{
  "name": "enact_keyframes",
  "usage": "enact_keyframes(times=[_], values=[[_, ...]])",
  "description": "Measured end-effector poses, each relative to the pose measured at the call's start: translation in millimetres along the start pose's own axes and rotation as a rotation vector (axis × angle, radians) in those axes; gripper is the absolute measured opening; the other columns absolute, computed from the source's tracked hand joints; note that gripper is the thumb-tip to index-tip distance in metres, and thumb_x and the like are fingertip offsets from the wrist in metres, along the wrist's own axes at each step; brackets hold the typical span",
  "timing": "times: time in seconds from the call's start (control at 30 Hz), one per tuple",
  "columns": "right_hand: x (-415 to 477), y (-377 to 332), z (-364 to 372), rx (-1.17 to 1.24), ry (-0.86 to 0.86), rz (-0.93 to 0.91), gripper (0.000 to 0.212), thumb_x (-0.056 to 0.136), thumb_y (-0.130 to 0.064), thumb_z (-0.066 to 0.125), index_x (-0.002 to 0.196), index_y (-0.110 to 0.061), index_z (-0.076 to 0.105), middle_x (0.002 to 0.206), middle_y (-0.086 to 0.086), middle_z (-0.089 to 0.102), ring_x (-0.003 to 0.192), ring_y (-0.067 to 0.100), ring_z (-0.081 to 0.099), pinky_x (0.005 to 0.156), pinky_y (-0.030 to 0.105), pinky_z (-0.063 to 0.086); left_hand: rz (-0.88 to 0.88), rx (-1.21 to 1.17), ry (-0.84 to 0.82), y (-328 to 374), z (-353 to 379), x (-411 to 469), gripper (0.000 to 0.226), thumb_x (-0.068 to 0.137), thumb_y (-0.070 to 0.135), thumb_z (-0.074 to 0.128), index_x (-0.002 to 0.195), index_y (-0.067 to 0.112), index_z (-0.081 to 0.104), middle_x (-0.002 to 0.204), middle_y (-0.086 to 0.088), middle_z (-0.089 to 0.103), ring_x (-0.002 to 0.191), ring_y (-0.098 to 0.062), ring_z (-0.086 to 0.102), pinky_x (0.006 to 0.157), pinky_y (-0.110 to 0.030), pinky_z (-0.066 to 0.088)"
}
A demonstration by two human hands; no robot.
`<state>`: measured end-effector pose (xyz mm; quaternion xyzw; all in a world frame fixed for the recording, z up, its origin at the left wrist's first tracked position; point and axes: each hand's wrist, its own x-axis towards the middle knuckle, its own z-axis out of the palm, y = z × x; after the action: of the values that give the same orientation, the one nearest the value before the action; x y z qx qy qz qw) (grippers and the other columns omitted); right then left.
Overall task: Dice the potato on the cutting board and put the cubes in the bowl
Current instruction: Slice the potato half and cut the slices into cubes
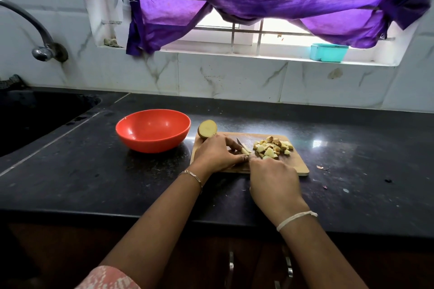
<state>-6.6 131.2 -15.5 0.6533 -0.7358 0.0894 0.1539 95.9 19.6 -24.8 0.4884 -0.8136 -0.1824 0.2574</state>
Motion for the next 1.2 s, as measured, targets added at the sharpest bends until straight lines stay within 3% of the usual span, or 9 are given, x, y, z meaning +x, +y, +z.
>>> enact_keyframes(times=[0.13,0.23,0.43,0.57,0.73,0.97,1.1,1.2], values=[[-5.2,3.3,4.4,0.079,0.028,0.021,0.047,0.097,-0.014,0.041,0.143,-0.025,0.041,0.112,0.001,0.063,0.102,0.021,0.061,0.074,0.030,0.046,-0.030,-0.025,0.032,-0.2,1.3,-1.2,0.037,0.079,0.050,0.071,0.111,0.030,0.071,0.125,0.012,0.063,0.112,-0.002,0.051,0.076,-0.012,0.022],[-10.7,7.2,8.5,0.175,0.045,0.073,0.053,0.097,-0.024,0.043,0.147,-0.036,0.033,0.114,0.001,0.063,0.102,0.021,0.061,0.075,0.031,0.046,-0.035,-0.003,0.071,-0.2,3.3,-1.2,0.041,0.080,0.050,0.071,0.115,0.030,0.068,0.123,0.009,0.062,0.114,-0.007,0.052,0.077,-0.014,0.024],[-15.5,13.7,4.2,0.277,0.001,0.081,0.046,0.098,-0.034,0.041,0.143,-0.044,0.036,0.119,-0.001,0.060,0.107,0.019,0.058,0.080,0.033,0.047,-0.034,0.111,0.170,-4.2,8.7,-0.2,0.039,0.084,0.047,0.064,0.120,0.031,0.064,0.126,0.000,0.058,0.115,-0.018,0.055,0.101,-0.035,0.040],[-16.6,10.7,0.1,0.309,-0.014,0.055,0.046,0.099,-0.033,0.041,0.143,-0.046,0.036,0.117,-0.003,0.061,0.104,0.016,0.058,0.079,0.029,0.047,-0.039,0.187,0.228,-9.7,9.9,3.8,0.033,0.088,0.039,0.059,0.119,0.030,0.065,0.120,0.001,0.060,0.107,-0.020,0.059,0.088,-0.033,0.047],[-17.3,7.8,-0.2,0.329,-0.033,0.071,0.048,0.099,-0.035,0.043,0.143,-0.048,0.032,0.113,-0.003,0.062,0.100,0.014,0.059,0.077,0.028,0.047,-0.024,0.232,0.261,-14.8,10.7,7.6,0.030,0.091,0.032,0.056,0.120,0.030,0.064,0.119,0.001,0.062,0.108,-0.021,0.058,0.089,-0.037,0.049],[-17.3,29.6,1.5,0.319,0.077,0.220,0.054,0.095,-0.037,0.048,0.146,-0.043,0.031,0.119,-0.001,0.057,0.093,0.017,0.061,0.077,0.030,0.050,0.161,0.276,0.198,-11.4,11.5,9.1,0.042,0.088,0.031,0.057,0.129,0.037,0.056,0.134,0.006,0.047,0.127,-0.020,0.036,0.101,-0.039,0.032],[-21.6,43.4,7.9,0.380,0.116,0.269,0.049,0.095,-0.034,0.051,0.143,-0.036,0.041,0.110,0.001,0.063,0.068,0.013,0.053,0.063,0.024,0.044,0.244,0.254,0.085,-7.0,13.7,8.5,0.027,0.093,0.034,0.055,0.119,0.040,0.062,0.138,0.011,0.044,0.131,-0.016,0.028,0.101,-0.041,0.021],[-25.1,44.1,13.2,0.422,0.138,0.248,0.049,0.095,-0.029,0.053,0.142,-0.039,0.043,0.114,0.000,0.064,0.070,0.015,0.057,0.065,0.024,0.044,0.241,0.252,0.084,-7.1,12.9,9.5,0.018,0.093,0.039,0.055,0.110,0.037,0.064,0.136,0.011,0.047,0.130,-0.016,0.030,0.100,-0.042,0.020]])
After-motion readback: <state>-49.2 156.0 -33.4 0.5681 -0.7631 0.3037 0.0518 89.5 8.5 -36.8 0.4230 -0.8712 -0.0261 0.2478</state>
